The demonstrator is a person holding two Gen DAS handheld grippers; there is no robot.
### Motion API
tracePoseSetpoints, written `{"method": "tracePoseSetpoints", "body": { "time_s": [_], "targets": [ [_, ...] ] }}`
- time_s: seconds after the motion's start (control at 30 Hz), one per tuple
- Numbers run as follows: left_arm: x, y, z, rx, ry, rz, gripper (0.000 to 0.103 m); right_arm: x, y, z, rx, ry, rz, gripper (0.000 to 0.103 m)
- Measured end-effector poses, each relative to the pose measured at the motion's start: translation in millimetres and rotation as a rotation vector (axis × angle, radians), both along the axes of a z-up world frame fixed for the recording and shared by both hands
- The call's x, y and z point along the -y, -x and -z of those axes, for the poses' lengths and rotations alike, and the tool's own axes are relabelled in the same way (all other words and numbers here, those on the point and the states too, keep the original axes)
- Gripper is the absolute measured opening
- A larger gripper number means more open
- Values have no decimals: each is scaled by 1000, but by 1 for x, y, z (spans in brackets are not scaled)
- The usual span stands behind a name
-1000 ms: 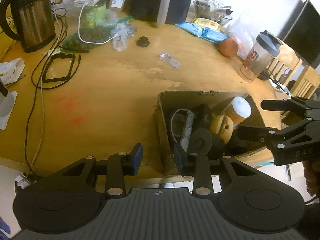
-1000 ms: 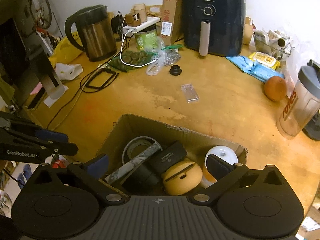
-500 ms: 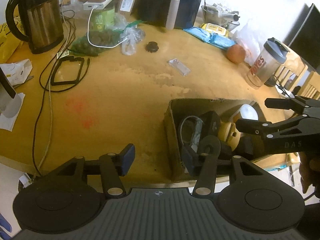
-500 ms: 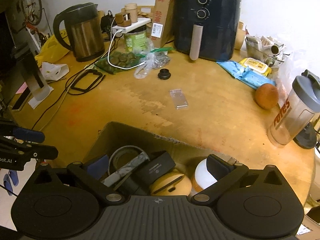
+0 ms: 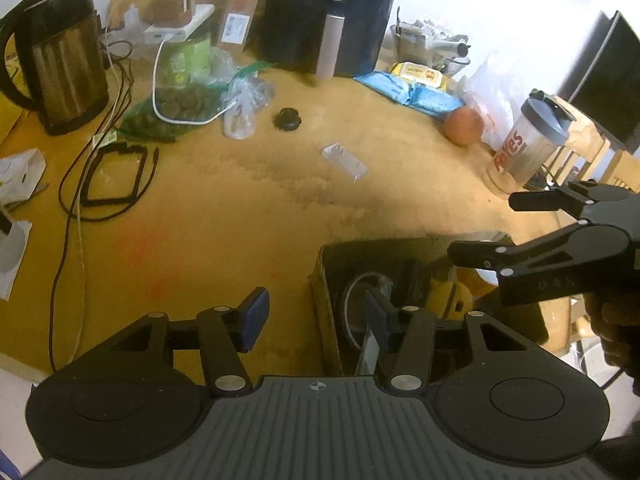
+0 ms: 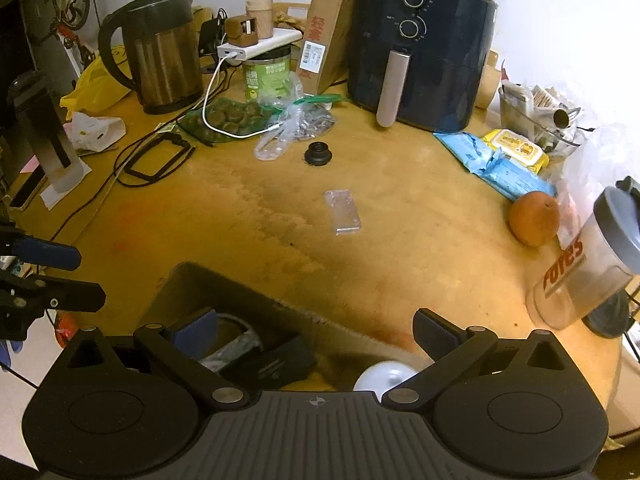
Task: Organize rigid objects
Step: 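Move the right tool to the clear plastic case and close on it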
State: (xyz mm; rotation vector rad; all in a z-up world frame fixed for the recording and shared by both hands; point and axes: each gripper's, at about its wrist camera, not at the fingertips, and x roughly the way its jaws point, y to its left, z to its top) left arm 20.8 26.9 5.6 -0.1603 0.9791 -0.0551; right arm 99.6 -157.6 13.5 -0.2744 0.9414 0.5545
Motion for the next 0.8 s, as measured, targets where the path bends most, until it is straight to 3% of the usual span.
{"method": "tracePoseSetpoints", "body": {
  "time_s": [0.6,0.8],
  "targets": [
    [6,-42,-7,27,2,-10,52,-6,-85,16,-137,-110,-5,103],
    [1,-51,-7,24,-5,-43,52,-11,-105,25,-132,-111,-26,103]
  ]
}}
